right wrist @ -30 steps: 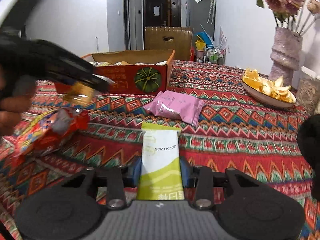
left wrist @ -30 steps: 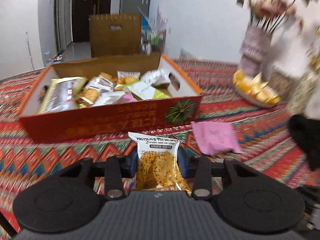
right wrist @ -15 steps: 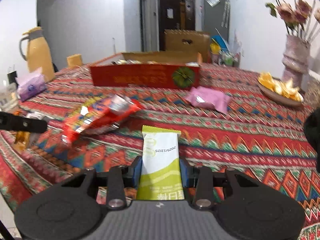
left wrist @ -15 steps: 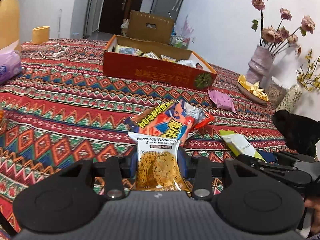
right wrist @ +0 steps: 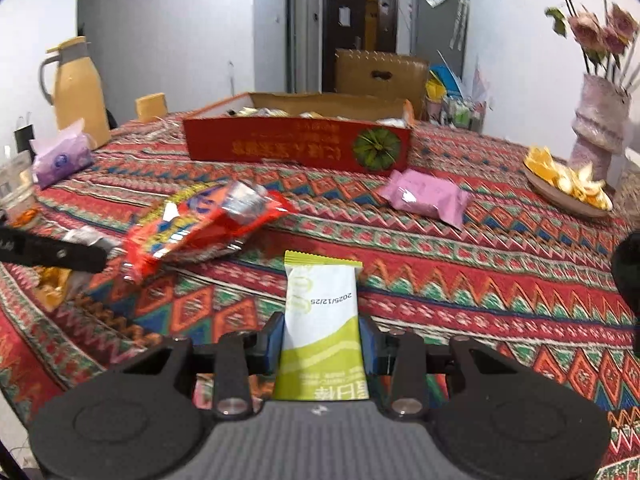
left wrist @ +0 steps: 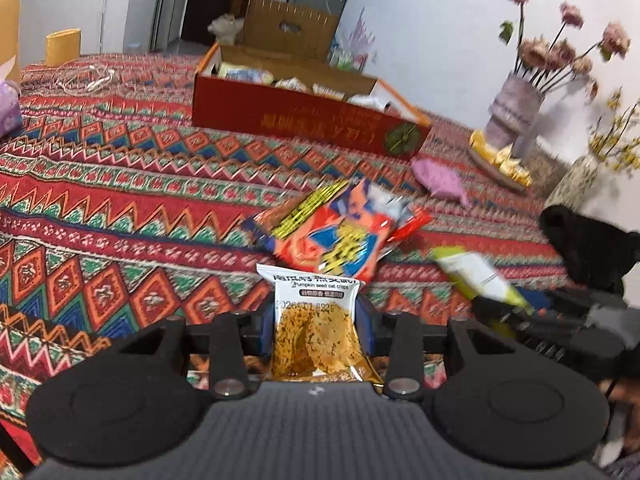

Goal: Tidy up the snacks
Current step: 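Lift the held packets and carry both grippers over the box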

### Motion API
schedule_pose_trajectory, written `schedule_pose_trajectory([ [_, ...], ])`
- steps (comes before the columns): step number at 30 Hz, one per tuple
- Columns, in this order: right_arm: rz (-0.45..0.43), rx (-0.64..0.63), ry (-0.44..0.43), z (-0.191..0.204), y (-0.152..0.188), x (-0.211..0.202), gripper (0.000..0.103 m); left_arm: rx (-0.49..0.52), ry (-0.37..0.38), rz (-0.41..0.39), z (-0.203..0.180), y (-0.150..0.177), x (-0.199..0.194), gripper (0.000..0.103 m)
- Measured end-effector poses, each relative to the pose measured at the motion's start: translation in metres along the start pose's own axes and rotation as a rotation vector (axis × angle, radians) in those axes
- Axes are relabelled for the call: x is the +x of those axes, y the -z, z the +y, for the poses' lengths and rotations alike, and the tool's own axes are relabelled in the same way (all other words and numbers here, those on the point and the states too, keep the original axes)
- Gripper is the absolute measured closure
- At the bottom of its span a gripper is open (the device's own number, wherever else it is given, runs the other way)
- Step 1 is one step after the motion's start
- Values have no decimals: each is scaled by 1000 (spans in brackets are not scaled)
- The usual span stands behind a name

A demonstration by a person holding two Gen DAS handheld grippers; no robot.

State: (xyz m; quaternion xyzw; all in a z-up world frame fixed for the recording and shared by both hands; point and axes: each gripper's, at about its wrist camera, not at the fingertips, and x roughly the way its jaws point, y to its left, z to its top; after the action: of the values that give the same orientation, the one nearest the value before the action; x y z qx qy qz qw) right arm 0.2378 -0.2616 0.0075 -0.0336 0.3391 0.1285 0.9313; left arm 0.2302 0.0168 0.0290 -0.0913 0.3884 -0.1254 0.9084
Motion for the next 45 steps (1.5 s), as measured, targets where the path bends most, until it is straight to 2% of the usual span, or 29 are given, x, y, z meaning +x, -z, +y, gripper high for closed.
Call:
schedule_pose_trajectory([
  [6, 46, 21, 1, -21, -1, 9, 66, 33, 8, 102, 6, -2, 13, 63],
  [13, 43, 58, 11, -31, -5, 15, 66, 64, 12, 116, 5, -11, 21, 63],
  [17, -4, 78, -4, -38, -21, 12, 66, 97, 35, 37, 2, -39, 10, 63],
  [20, -64, 58, -26, -45, -46, 12, 66, 117, 47, -33, 0, -72, 11, 63],
  [26, -171, 3, -36, -61, -122, 36, 66, 122, 131, -146, -3, -165, 21, 63],
  [29, -190, -5, -48, -69, -167, 66, 66, 88, 138, -154, 2, -219, 52, 63],
  [32, -174, 5, -42, -73, -207, 112, 66, 91, 81, -142, -5, -259, 97, 63],
  [36, -102, 2, 0, -72, -245, 184, 66, 54, 42, -24, -11, -293, 181, 63],
  [39, -44, -37, 74, -65, -251, 228, 65, 41, -12, 39, -16, -297, 228, 59],
  [41, -2, -64, 102, -60, -248, 249, 61, 40, -37, 45, -12, -290, 246, 47],
  [42, 5, -71, 106, -57, -246, 255, 60, 54, -42, 51, -11, -286, 251, 44],
  [44, -11, -97, 101, -51, -243, 256, 43, 65, -20, 49, -9, -279, 250, 30],
  [45, -14, -96, 86, -50, -240, 254, 41, 73, -10, 48, -8, -275, 247, 28],
])
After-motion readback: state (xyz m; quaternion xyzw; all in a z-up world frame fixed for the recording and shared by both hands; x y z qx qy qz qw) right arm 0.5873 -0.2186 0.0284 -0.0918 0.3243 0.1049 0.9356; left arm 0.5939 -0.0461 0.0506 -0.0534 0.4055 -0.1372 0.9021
